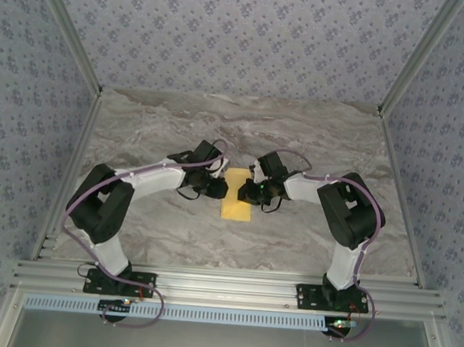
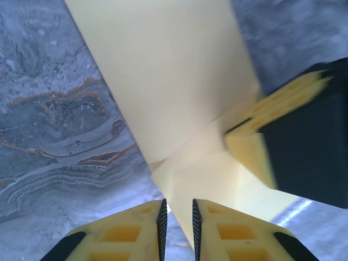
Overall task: Fold a paper plane with a square sheet of paper (fold left side to right side)
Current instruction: Fold the triangle a second time at the center of the table.
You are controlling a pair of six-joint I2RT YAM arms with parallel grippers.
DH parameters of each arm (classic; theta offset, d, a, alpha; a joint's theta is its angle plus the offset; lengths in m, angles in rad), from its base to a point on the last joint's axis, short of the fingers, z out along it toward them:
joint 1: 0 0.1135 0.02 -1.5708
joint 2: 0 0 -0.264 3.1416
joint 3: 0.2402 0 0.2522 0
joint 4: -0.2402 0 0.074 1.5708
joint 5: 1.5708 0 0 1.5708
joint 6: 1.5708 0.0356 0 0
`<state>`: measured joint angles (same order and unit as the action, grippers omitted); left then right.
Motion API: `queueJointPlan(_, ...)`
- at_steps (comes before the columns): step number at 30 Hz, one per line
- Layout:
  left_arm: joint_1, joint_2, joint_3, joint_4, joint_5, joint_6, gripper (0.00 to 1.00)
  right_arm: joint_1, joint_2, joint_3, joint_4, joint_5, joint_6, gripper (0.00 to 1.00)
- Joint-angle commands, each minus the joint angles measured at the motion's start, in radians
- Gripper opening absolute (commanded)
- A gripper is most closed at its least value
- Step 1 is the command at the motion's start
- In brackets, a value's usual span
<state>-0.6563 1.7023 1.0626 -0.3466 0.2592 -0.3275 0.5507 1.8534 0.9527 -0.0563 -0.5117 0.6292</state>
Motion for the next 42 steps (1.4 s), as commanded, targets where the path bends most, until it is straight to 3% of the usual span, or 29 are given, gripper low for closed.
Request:
queueJointPlan(1,-0.006,-0.088,-0.032,0.009,0.108,-0.06,0.22,-0.003,0.023,0.004,-0.069,0.046,-0.023,0.11)
queueJointPlan(6,-0.055,-0.113,-0.109,0.152,0.282,-0.18,0.23,-0.004,0.021,0.006,-0.071,0.042,-0.023,0.11)
queueJointPlan(9,-0.09,-0.081,-0.126,0.207,0.313,-0.218,0.25,-0.005,0.02,0.007,-0.075,0.044,-0.025,0.11)
queueJointPlan(24,-0.108,0.037,-0.131,0.181,0.206,-0.185,0.25,-0.004,0.023,0.014,-0.092,0.047,-0.029,0.11)
queueJointPlan(42,-0.075,0.021,-0.196,0.174,0.155,-0.174,0.23,-0.004,0.025,0.018,-0.115,0.058,-0.046,0.11)
